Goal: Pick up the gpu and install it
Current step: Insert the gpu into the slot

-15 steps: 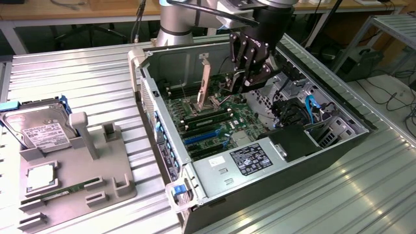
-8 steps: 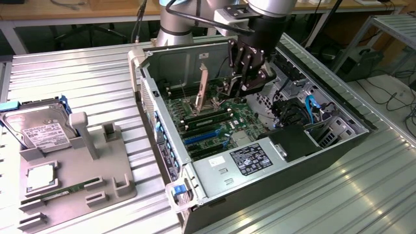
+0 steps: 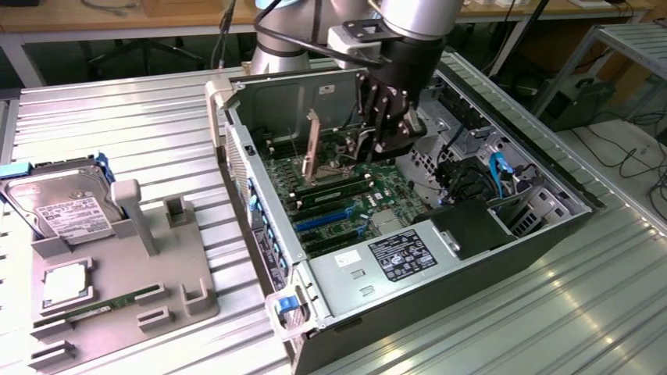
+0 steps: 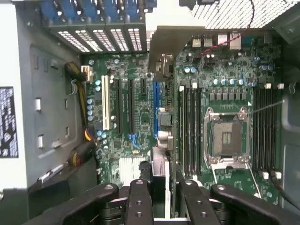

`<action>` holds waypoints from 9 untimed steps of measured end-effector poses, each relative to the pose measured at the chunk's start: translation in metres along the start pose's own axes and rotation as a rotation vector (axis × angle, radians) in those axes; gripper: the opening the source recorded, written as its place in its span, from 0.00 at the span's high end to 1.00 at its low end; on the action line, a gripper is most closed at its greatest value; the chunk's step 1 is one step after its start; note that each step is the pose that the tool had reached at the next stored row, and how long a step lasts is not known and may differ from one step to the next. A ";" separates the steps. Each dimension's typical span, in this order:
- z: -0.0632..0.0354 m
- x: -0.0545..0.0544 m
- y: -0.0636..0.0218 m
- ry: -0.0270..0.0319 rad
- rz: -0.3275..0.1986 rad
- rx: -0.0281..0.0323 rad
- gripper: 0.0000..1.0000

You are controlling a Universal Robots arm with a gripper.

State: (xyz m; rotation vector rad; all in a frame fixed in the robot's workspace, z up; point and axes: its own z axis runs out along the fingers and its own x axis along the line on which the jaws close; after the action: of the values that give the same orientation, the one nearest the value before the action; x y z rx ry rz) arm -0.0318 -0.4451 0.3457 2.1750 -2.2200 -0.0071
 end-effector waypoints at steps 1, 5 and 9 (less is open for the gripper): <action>0.0024 -0.001 0.0034 0.0000 0.000 0.0000 0.72; 0.0102 -0.005 0.0061 0.0000 0.000 0.0001 0.72; 0.0161 -0.006 0.0059 -0.0003 0.000 0.0011 0.72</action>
State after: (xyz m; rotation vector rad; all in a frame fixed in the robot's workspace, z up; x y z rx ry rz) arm -0.0380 -0.4395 0.3296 2.1758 -2.2206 -0.0063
